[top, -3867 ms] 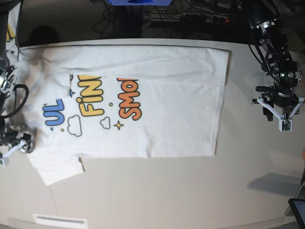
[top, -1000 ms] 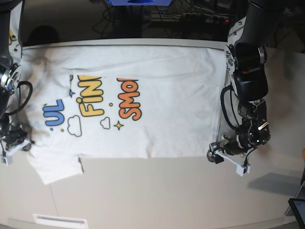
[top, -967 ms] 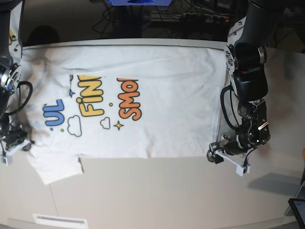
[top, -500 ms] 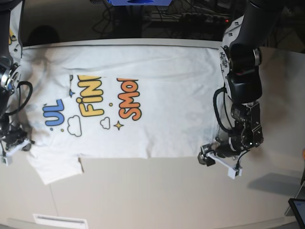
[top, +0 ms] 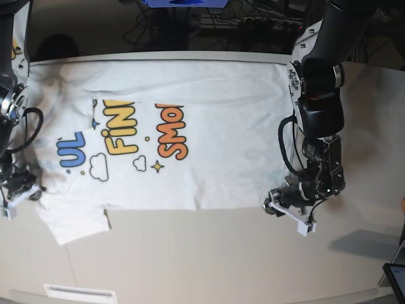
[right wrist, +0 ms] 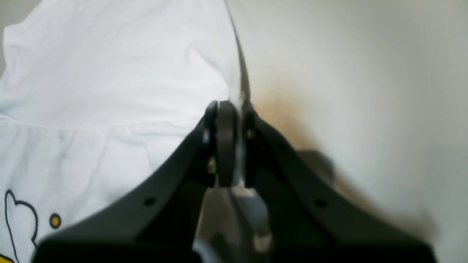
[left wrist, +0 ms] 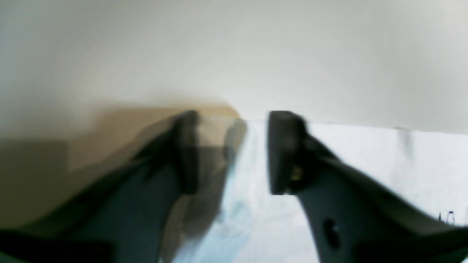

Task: Fold the T-shirt properly
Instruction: 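Lift the grasped edge and fold it over toward the folded edge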

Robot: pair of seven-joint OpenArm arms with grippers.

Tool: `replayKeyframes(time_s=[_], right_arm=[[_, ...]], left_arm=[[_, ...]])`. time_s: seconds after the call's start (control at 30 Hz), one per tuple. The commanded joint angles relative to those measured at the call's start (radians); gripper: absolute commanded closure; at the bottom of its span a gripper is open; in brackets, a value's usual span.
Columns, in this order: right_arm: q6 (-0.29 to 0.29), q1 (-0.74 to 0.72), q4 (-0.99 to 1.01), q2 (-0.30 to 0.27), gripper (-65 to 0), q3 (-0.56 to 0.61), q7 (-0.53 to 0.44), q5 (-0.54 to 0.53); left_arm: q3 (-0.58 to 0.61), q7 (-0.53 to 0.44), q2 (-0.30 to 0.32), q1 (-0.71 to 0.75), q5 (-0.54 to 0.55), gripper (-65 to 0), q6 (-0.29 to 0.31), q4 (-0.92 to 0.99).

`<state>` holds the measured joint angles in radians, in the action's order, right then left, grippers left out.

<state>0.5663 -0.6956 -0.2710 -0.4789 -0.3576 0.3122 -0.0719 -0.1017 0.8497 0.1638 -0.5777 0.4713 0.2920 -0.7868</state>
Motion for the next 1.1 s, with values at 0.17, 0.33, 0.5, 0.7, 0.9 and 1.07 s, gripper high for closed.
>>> replayKeyframes(time_s=[0.17,0.33,0.5,0.7,0.9,1.07], right_arm=[[0.002,-0.032,-0.017,-0.022,-1.6,0.001,-0.012,-0.007],[0.002,-0.032,-0.023,-0.019,-1.6,0.001,-0.014,-0.007],[0.002,0.011,-0.116,-0.005,-1.6,-0.001,-0.015,-0.01],[0.002,0.057,-0.23,0.015,-1.6,-0.007,-0.015,-0.012],[0.002,0.057,-0.235,0.015,-1.6,-0.008,-0.017,-0.013],[0.002,0.058,-0.235,0.015,-1.6,-0.008,-0.087,-0.013]], left_arm=[[0.006,0.03,0.004,-0.014,-0.004,-6.0,-0.003,-0.001],[0.006,0.029,0.01,-0.015,-0.056,0.0,-0.003,-0.004],[0.003,0.029,0.006,-0.009,-0.125,0.0,-0.003,-0.043],[0.004,0.036,0.006,0.023,-0.127,0.0,-0.003,-0.165],[0.004,0.036,0.006,0.071,-0.127,0.0,-0.003,-0.263],[0.004,0.041,0.006,0.114,-0.125,0.0,-0.003,-0.38]])
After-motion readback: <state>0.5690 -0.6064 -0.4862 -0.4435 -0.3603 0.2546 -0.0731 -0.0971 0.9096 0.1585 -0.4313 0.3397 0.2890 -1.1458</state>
